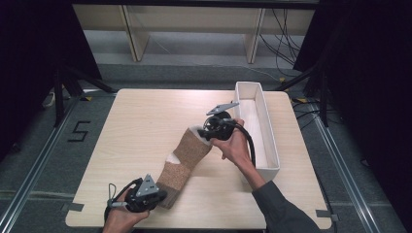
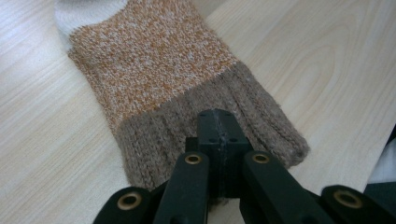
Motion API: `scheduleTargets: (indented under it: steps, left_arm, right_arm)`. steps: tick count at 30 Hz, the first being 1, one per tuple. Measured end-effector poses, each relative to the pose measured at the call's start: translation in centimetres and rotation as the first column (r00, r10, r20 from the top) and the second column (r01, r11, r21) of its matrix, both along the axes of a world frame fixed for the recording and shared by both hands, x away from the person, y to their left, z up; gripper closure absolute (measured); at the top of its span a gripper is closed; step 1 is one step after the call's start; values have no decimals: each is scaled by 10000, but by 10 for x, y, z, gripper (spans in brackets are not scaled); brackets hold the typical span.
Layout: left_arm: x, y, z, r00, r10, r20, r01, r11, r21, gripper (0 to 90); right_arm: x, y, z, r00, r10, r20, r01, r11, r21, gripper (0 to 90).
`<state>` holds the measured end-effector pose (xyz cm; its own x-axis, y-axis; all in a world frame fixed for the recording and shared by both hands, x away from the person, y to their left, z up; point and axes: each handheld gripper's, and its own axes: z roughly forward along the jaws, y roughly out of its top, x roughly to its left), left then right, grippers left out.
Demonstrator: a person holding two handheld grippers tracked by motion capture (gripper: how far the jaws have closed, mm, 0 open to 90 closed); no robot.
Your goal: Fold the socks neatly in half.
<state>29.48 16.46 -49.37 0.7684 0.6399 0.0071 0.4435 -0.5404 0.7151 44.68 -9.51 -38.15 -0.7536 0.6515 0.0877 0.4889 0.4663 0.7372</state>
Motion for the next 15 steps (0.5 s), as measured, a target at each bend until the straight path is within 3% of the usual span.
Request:
scheduleTargets:
  steps: [1,4,6,9,15]
  left_arm:
    - [0,2,1,9999,-108,22,108,9999,106,894]
    - [-1,3,1,10000,0,81,1,9999,-158,893]
    - [-3,3,2,9996,200,211,-187,9980,-604,873]
    - [-6,11,11,9991,269,313,-241,9958,-878,835]
    - [-19,33,19,9985,484,263,-452,9928,-1108,820]
  right_arm:
    - [-4,4,1,10000,25,-62,-25,10000,31,728]
    - [-19,17,4,9984,561,27,-561,9983,-162,728]
    - [-28,28,3,9949,977,245,-969,9947,-334,727]
    - [-36,38,3,9884,1454,435,-1435,9886,-457,727]
    - [-52,52,0,9791,1842,859,-1750,9790,-1046,726]
